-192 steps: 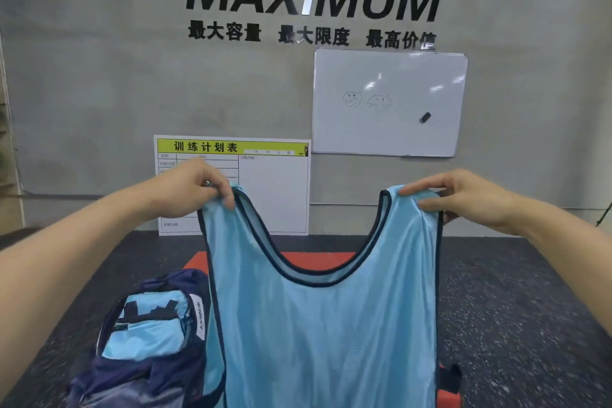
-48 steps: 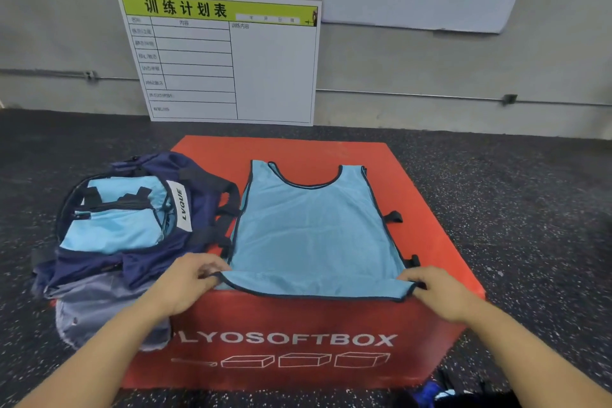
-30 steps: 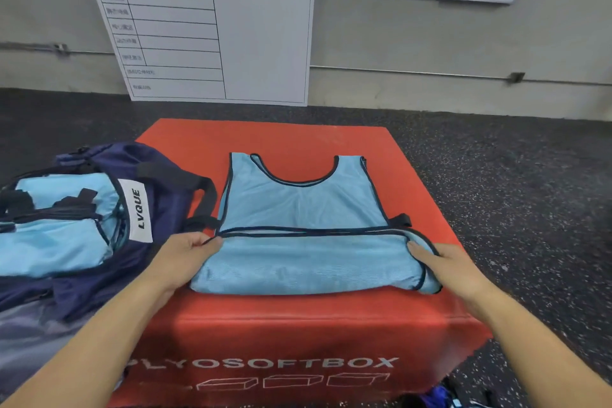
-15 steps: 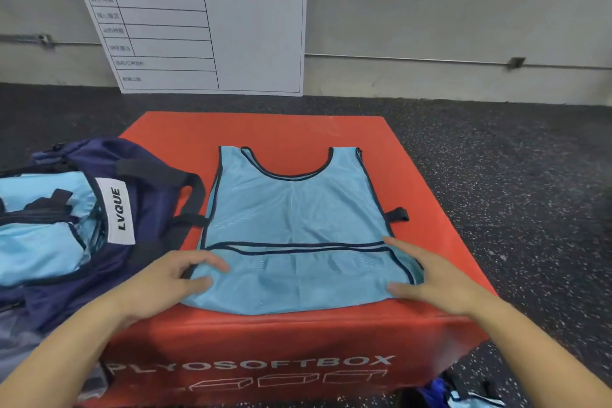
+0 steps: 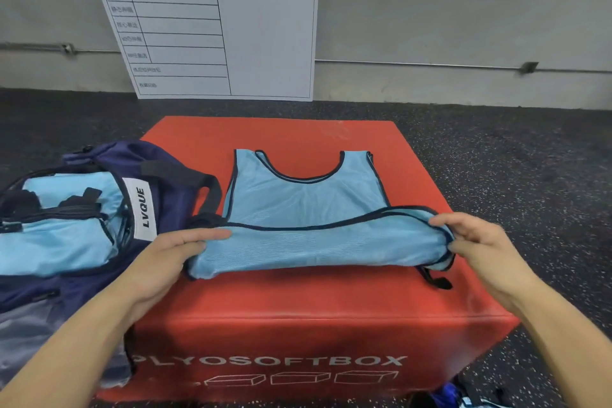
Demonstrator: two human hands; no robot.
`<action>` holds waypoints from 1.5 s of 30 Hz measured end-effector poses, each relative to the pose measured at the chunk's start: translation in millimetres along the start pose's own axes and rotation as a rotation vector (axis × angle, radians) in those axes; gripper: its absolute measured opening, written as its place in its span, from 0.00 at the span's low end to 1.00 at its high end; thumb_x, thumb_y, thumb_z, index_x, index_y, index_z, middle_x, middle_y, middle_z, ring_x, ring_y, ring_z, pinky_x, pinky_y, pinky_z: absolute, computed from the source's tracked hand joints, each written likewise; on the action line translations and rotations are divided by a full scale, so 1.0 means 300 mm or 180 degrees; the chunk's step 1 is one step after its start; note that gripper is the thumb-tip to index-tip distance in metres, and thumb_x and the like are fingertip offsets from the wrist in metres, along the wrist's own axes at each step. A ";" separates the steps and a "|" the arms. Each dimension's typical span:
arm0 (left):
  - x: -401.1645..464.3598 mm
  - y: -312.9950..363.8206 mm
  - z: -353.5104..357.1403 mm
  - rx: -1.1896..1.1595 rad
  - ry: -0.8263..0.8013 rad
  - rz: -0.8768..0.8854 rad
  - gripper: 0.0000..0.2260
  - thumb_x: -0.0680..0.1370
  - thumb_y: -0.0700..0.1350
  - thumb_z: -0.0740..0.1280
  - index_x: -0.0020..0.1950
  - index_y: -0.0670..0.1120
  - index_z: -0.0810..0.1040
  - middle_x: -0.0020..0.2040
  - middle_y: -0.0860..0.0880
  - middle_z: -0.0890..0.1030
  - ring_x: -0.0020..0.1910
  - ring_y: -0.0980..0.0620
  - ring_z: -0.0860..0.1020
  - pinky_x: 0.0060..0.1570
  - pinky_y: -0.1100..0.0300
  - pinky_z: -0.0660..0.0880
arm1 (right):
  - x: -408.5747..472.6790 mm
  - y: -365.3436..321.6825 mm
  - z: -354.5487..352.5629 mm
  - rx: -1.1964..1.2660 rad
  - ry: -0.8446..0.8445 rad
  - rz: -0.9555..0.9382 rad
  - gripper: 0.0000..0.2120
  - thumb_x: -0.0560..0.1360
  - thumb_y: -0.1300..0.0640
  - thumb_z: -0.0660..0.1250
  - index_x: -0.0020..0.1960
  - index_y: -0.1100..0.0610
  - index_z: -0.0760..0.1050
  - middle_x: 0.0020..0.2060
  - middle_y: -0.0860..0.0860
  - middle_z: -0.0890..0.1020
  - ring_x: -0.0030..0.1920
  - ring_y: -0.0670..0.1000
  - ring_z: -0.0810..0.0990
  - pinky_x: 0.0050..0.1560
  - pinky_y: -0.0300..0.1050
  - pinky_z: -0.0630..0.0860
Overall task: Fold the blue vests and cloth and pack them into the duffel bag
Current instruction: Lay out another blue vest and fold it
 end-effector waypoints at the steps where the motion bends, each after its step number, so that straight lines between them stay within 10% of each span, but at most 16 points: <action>1: 0.007 -0.018 -0.001 0.0096 0.0007 -0.0056 0.19 0.81 0.30 0.59 0.56 0.46 0.87 0.59 0.51 0.84 0.67 0.55 0.76 0.74 0.56 0.62 | 0.007 0.020 0.008 -0.0166 -0.0043 0.0084 0.30 0.69 0.82 0.58 0.51 0.53 0.86 0.51 0.57 0.86 0.55 0.49 0.82 0.58 0.41 0.75; 7: 0.029 -0.092 0.035 0.0835 -0.0122 -0.0251 0.20 0.80 0.34 0.63 0.50 0.56 0.88 0.45 0.58 0.85 0.44 0.57 0.76 0.46 0.63 0.66 | 0.032 0.113 0.082 -0.0957 -0.0586 0.0633 0.33 0.73 0.77 0.57 0.43 0.42 0.88 0.49 0.50 0.88 0.41 0.54 0.81 0.42 0.44 0.69; 14: 0.023 -0.086 0.062 0.1274 -0.0765 -0.0325 0.15 0.80 0.37 0.67 0.52 0.56 0.88 0.54 0.64 0.84 0.58 0.68 0.78 0.57 0.76 0.69 | 0.022 0.082 0.123 -0.1807 -0.1370 0.0667 0.13 0.77 0.57 0.71 0.51 0.39 0.86 0.52 0.41 0.86 0.50 0.43 0.84 0.57 0.42 0.78; 18: 0.043 -0.071 0.043 0.0982 -0.0030 0.0106 0.19 0.77 0.31 0.69 0.54 0.55 0.87 0.53 0.65 0.84 0.56 0.70 0.78 0.54 0.79 0.68 | 0.028 0.052 0.122 -0.1211 -0.0741 0.0400 0.19 0.75 0.64 0.74 0.60 0.44 0.82 0.35 0.37 0.83 0.31 0.42 0.80 0.35 0.32 0.71; 23: 0.050 -0.123 0.028 0.0489 -0.0079 -0.0072 0.25 0.74 0.32 0.68 0.61 0.60 0.84 0.55 0.56 0.82 0.53 0.56 0.73 0.49 0.65 0.65 | 0.015 0.071 0.135 -0.0095 -0.0645 0.0772 0.34 0.72 0.75 0.70 0.68 0.43 0.79 0.62 0.42 0.82 0.62 0.37 0.79 0.60 0.32 0.74; 27: 0.034 -0.156 0.036 0.0610 -0.0217 -0.0241 0.29 0.74 0.30 0.64 0.64 0.60 0.82 0.58 0.56 0.79 0.44 0.52 0.72 0.39 0.62 0.64 | -0.014 0.115 0.113 -0.0264 -0.0913 0.0957 0.40 0.69 0.76 0.69 0.67 0.37 0.78 0.70 0.42 0.75 0.73 0.44 0.70 0.78 0.52 0.64; 35: -0.062 -0.144 0.045 0.0696 -0.0464 -0.0523 0.30 0.64 0.43 0.65 0.63 0.67 0.80 0.55 0.51 0.74 0.51 0.55 0.67 0.41 0.71 0.67 | -0.139 0.116 0.076 -0.0467 -0.1291 0.1072 0.42 0.68 0.74 0.69 0.69 0.34 0.75 0.73 0.37 0.71 0.75 0.44 0.66 0.78 0.53 0.63; 39: -0.120 -0.128 0.048 0.0873 -0.0587 -0.0591 0.29 0.65 0.44 0.65 0.62 0.69 0.80 0.57 0.51 0.78 0.54 0.53 0.71 0.50 0.59 0.70 | -0.217 0.108 0.068 -0.0602 -0.1473 0.1049 0.43 0.68 0.73 0.69 0.70 0.33 0.73 0.73 0.34 0.69 0.76 0.41 0.63 0.76 0.44 0.61; 45: -0.173 -0.071 0.070 0.0929 -0.0779 -0.0652 0.29 0.65 0.42 0.64 0.61 0.66 0.81 0.40 0.49 0.82 0.34 0.51 0.72 0.37 0.59 0.71 | -0.300 0.055 0.047 -0.0631 -0.1683 0.1028 0.43 0.70 0.73 0.69 0.71 0.32 0.71 0.72 0.30 0.68 0.75 0.36 0.61 0.76 0.42 0.55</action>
Point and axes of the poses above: each hand's wrist, its own x-axis towards the middle knuckle, its own z-axis out of the palm, y = z × x, the point moved 3 cm from there along x, towards the middle knuckle
